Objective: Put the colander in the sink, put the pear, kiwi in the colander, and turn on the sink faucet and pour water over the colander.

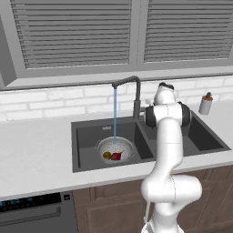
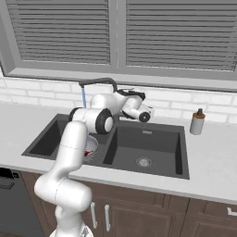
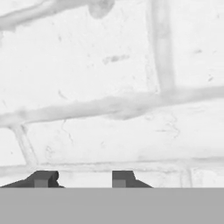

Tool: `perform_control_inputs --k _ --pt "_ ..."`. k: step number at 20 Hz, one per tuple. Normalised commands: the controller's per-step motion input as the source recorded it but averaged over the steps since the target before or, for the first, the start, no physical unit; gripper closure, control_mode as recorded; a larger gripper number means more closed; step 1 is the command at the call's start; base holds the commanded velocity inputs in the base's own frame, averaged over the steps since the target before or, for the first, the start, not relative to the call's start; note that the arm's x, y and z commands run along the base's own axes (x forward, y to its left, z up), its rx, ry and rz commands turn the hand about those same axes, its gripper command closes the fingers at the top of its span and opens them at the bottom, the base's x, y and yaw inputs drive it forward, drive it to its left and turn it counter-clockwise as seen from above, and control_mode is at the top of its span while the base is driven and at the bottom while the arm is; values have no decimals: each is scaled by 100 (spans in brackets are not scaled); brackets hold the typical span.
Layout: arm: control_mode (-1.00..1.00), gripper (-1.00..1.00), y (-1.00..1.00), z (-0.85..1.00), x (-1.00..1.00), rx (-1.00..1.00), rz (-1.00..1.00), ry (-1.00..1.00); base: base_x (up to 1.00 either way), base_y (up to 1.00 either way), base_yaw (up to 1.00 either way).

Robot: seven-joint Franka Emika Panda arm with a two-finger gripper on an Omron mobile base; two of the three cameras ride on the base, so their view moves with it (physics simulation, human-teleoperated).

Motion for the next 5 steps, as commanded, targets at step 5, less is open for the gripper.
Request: perform_control_inputs --k 5 --pt "-100 100 -25 -1 -1 0 0 5 0 0 0"
